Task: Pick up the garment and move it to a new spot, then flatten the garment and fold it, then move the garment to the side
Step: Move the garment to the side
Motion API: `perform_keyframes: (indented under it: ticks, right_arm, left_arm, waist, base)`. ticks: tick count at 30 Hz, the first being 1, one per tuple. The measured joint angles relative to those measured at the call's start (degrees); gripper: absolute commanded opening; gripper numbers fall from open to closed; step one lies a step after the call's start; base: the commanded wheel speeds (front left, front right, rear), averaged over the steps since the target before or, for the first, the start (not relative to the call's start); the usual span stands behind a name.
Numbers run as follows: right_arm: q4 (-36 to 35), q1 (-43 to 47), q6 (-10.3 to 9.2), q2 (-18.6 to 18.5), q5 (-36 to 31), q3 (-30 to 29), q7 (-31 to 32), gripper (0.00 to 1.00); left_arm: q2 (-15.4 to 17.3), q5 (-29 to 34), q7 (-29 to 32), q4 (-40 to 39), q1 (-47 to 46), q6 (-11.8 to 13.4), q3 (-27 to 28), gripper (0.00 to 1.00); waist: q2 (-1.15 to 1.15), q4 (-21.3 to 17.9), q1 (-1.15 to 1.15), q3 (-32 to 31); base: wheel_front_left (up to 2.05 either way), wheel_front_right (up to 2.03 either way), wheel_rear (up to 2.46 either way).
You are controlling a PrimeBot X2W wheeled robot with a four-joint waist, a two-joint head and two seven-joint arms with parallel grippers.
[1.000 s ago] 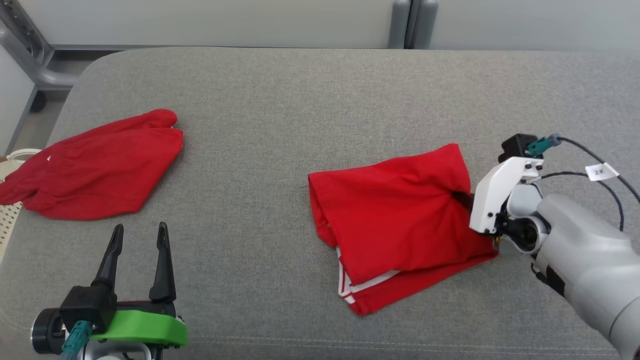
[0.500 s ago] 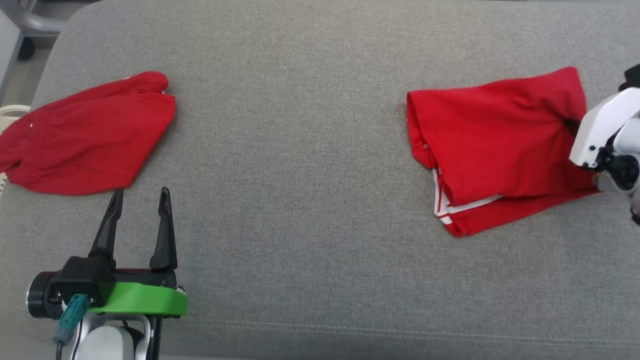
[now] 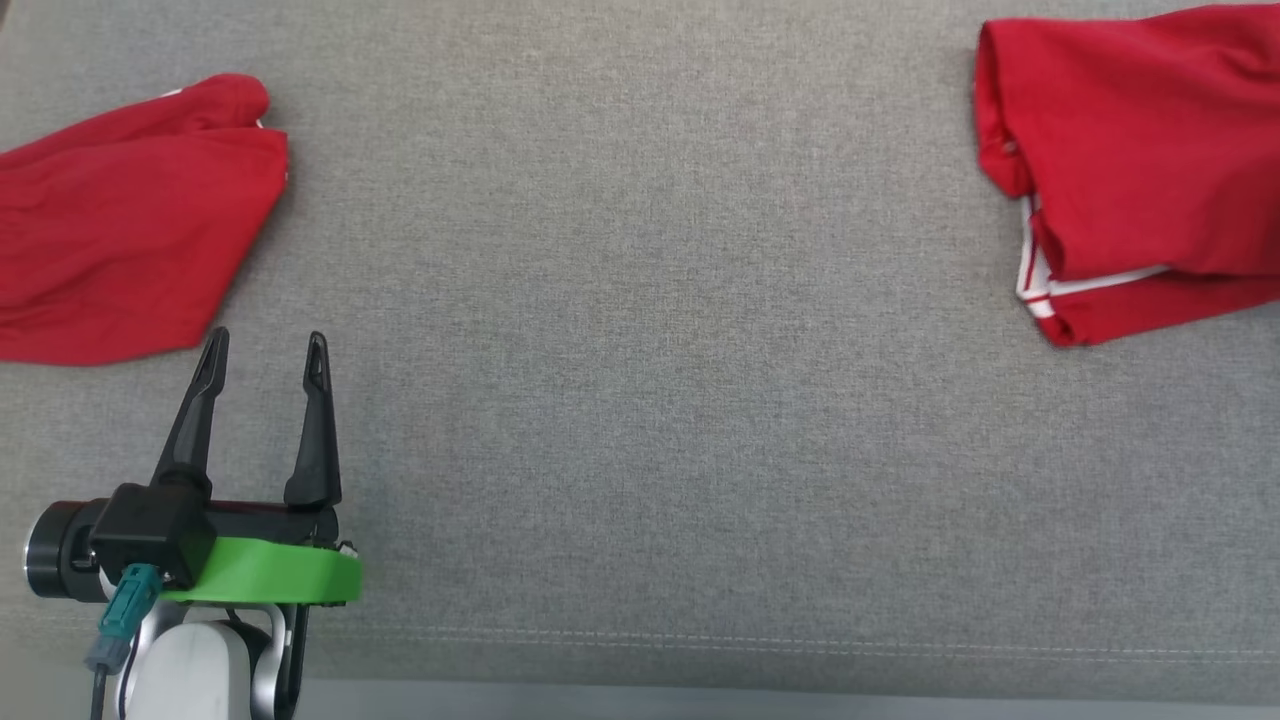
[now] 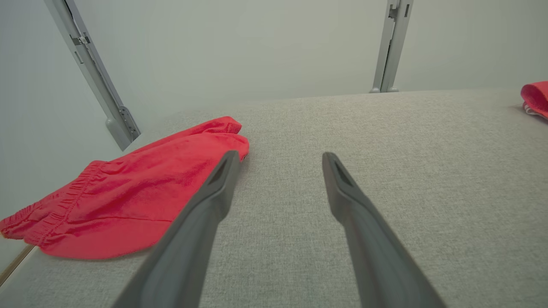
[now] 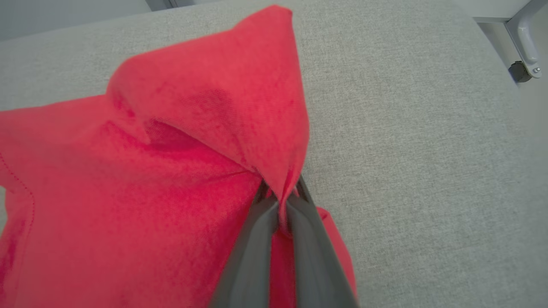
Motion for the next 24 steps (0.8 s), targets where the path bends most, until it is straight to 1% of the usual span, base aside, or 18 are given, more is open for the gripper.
perform_keyframes:
  ticks: [9, 15, 24]
  right_arm:
    - [2.7, -4.3, 0.00, -3.3, -2.0, 1.0, -1.5, 0.00]
    - [4.0, -5.7, 0.01, -4.3, -3.3, 1.9, -1.3, 0.00]
    - [5.1, -7.9, 0.01, -6.6, -4.9, 2.8, -1.0, 0.00]
  left_arm:
    - [0.5, 0.3, 0.0, -0.8, 0.0, 0.0, 0.2, 1.00]
    - [0.9, 0.5, 0.0, -1.4, -0.1, 0.0, 0.2, 1.00]
    - [0.9, 0.8, 0.0, -1.9, -0.1, 0.0, 0.7, 1.00]
  waist:
    - [0.00, -0.8, 0.00, 2.5]
    - [0.00, -0.8, 0.00, 3.4]
    - [0.00, -0.6, 0.00, 3.6]
  base:
    - [0.00, 0.00, 0.00]
    - [0.00, 0.00, 0.00]
    - [0.00, 0.00, 0.00]
